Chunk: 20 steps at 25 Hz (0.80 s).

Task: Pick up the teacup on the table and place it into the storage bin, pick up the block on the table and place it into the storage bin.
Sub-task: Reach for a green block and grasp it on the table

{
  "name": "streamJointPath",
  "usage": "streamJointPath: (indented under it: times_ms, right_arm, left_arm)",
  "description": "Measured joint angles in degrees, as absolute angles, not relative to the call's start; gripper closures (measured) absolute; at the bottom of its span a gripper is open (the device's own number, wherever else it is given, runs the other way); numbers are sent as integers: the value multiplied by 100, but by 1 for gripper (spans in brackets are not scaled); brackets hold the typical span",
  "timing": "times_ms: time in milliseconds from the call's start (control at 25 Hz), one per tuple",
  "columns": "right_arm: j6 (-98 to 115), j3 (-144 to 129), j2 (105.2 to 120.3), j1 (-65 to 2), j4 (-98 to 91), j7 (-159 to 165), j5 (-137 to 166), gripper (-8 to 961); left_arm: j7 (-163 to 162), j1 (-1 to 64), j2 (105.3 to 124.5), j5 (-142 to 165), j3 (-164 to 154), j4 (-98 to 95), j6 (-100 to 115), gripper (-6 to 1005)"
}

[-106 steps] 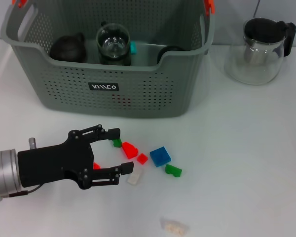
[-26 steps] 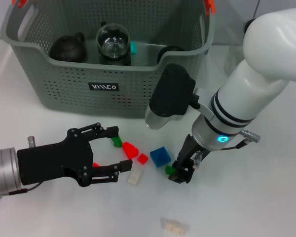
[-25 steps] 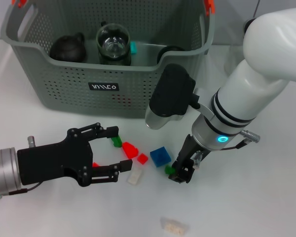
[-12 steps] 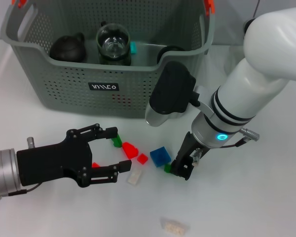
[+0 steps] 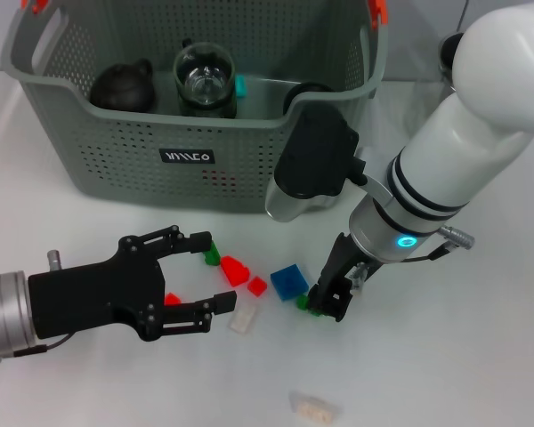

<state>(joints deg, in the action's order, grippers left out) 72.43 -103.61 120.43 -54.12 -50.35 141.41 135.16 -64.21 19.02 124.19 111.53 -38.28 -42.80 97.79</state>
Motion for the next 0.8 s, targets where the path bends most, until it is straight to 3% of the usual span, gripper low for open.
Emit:
streamJointPath:
  times_ms: [440, 560, 800]
  right_arm:
    - [7553, -10119, 12056, -5396, -5150, 14194, 13766, 851]
    - [7486, -10165, 12076, -5396, -5127, 14219, 13812, 660]
    - [7231, -10212, 12094, -5386, -5079, 14220, 13776, 629]
  left_arm:
    - [-6425, 1898, 12419, 11153, -3779, -4280, 9844, 155]
    - [-6425, 1899, 12419, 11153, -3779, -4280, 9844, 155]
    - [-6424, 1928, 12419, 11160, -3779, -4280, 9807, 155]
